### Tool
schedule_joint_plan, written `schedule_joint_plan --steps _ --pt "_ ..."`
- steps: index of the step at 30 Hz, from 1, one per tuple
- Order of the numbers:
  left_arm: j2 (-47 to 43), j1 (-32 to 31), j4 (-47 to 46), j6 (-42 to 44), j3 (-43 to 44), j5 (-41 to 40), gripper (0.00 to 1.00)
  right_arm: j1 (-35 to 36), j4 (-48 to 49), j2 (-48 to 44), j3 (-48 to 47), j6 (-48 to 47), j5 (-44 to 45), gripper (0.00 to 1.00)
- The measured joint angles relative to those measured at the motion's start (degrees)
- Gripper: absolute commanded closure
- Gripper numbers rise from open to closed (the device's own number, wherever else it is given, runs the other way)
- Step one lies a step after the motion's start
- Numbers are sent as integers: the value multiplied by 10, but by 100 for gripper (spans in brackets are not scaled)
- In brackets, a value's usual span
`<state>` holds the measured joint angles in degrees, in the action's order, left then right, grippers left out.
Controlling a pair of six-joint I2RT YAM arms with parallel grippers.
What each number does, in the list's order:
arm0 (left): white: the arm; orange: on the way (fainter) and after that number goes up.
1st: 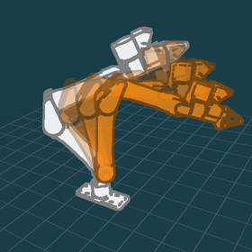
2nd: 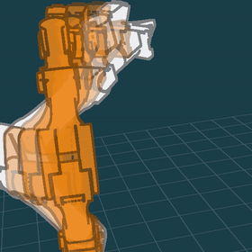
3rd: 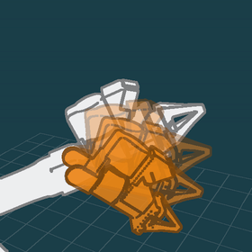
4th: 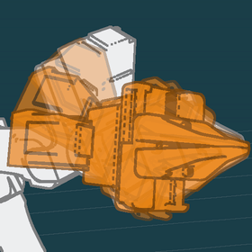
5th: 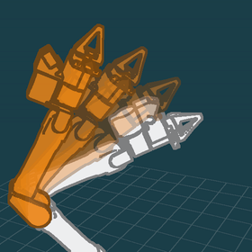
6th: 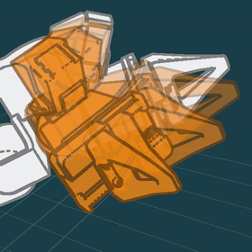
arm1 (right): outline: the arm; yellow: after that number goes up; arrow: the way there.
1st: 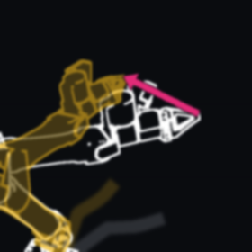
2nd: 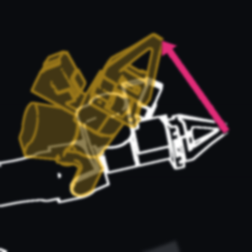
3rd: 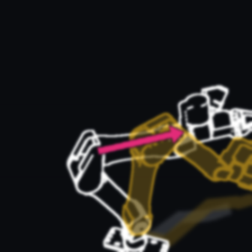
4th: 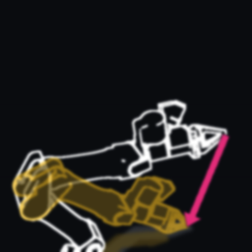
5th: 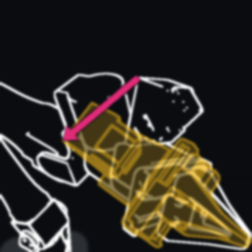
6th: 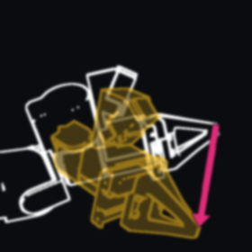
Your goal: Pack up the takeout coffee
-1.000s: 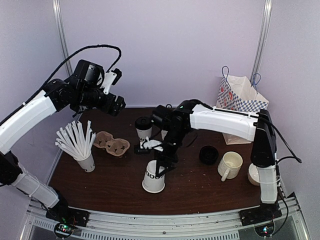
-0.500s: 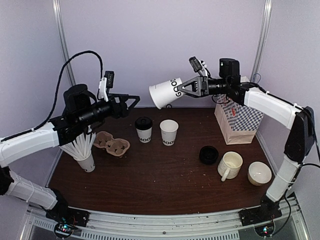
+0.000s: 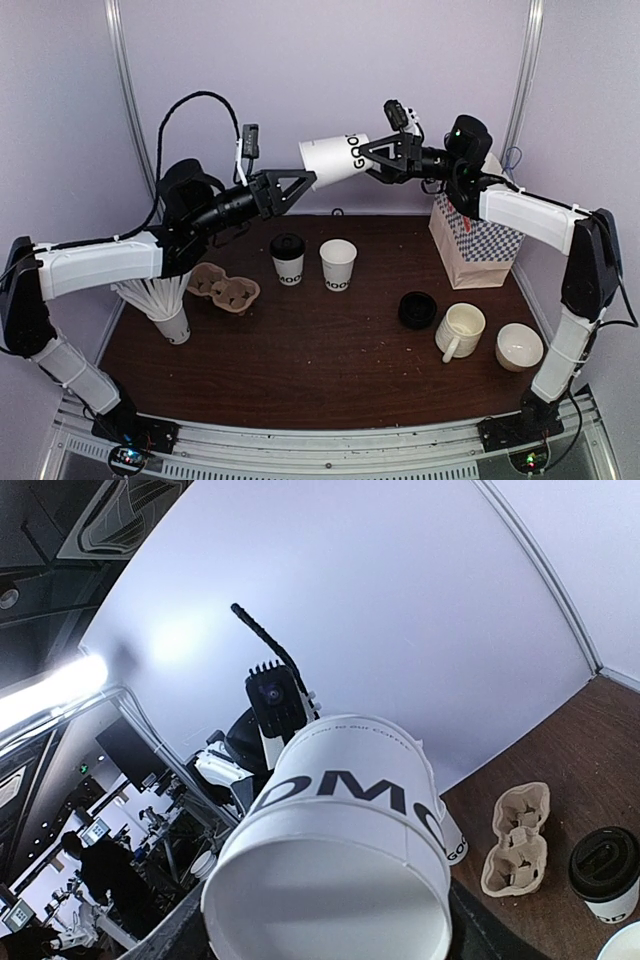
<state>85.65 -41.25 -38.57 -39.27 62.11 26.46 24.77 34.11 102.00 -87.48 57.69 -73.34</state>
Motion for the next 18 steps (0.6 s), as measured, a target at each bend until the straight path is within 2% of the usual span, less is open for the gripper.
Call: schedule_joint_plan --steps 6,8,10,11,14,18 --pt "41 -5 -16 -10 51 33 77 1 1 0 3 2 0 30" --pt "47 -5 -14 -13 59 39 87 2 1 0 5 1 0 26" --pt "48 -5 -6 -8 63 42 96 3 -1 0 5 0 -1 18" --pt "48 -5 -3 -5 65 43 99 3 -1 0 6 -4 -2 15" --pt "45 -5 24 15 72 43 100 2 -19 -6 15 -27 -7 11" --pt "22 -6 139 73 92 42 100 -10 -144 -32 24 -134 -15 11"
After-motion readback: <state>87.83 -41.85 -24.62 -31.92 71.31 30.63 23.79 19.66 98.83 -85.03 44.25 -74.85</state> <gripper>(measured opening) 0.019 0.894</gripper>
